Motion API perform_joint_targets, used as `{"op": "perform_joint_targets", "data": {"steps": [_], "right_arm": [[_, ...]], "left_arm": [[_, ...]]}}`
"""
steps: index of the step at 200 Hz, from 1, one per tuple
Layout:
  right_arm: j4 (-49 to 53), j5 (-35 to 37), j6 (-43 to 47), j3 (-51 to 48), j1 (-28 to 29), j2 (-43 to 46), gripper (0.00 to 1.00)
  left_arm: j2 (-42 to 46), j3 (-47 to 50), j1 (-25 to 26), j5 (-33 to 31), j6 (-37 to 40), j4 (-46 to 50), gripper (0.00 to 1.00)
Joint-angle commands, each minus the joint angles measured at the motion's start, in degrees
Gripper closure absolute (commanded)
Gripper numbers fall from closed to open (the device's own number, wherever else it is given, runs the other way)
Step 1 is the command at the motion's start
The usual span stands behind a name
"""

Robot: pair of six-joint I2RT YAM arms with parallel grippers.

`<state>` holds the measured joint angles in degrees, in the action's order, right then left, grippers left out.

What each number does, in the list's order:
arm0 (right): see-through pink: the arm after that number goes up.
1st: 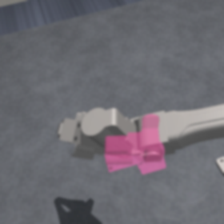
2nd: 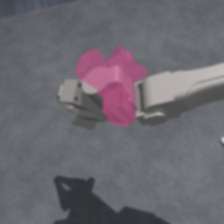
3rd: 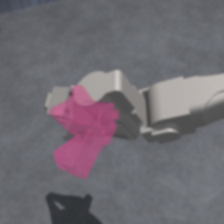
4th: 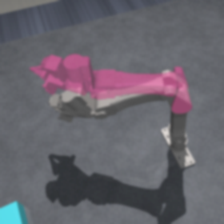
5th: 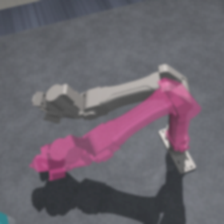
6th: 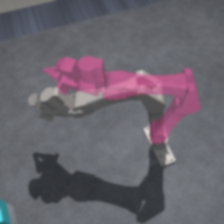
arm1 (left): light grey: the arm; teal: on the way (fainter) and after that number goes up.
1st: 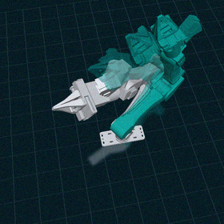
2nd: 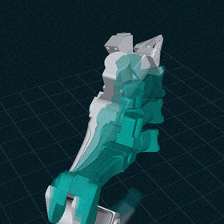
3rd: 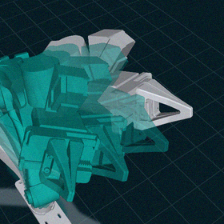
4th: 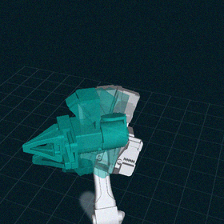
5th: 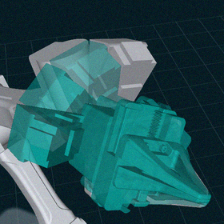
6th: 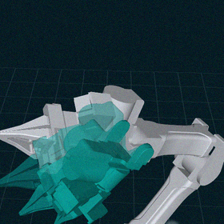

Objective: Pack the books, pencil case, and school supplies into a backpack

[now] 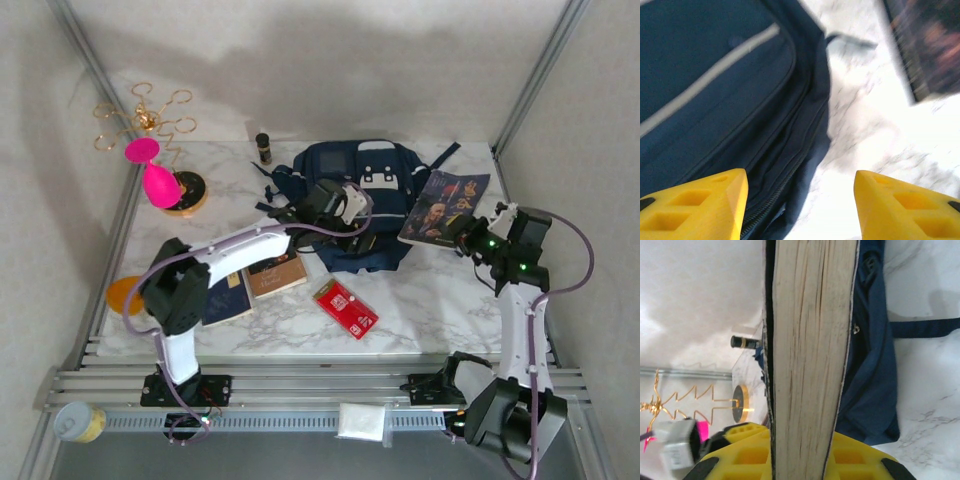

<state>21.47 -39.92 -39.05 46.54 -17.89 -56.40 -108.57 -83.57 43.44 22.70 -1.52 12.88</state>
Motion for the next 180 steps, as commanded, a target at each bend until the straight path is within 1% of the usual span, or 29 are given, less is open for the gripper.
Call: {"op": "perform_joint_targets", "data": {"steps": [1,34,48,78,102,121,150,180], "right_arm": [[-1.2,-2.4,2.2,0.8,-2.6,-0.4,1.00],[-1.1,-3.6,2.8,0.4,-4.9,-0.5,1.00],[-1.4,-3.8,2.6,0.1,-5.1,-0.6,1.00],[-3.1,-4.3,1.7,-0.7,-5.1,-0.9,1.00],[-3.4,-4.5,1.8,-1.0,-5.2,-1.3,1.00],[-3.7,-4.7,1.7,-1.2,-5.2,-1.5,1.00],[-4.2,-4.9,1.6,-1.6,-5.3,-1.4,1.00],[-5.0,-5.3,1.3,-2.6,-5.3,-1.4,1.00]], "left_arm": [[-3.5,-5.4,0.7,-0.1,8.6,7.8,0.41],[-7.6,-8.3,1.0,0.9,10.4,9.1,0.40],[-8.9,-9.3,1.0,-0.6,10.3,9.0,0.41],[-11.4,-12.3,0.9,-0.5,11.2,10.6,0.43],[-12.9,-13.8,0.9,1.5,12.4,12.1,0.44],[-13.9,-14.5,0.9,0.0,12.9,12.2,0.44],[-15.7,-17.2,0.4,-0.9,12.6,13.8,0.48],[-14.8,-17.4,0.3,-2.4,13.0,13.1,0.53]]}}
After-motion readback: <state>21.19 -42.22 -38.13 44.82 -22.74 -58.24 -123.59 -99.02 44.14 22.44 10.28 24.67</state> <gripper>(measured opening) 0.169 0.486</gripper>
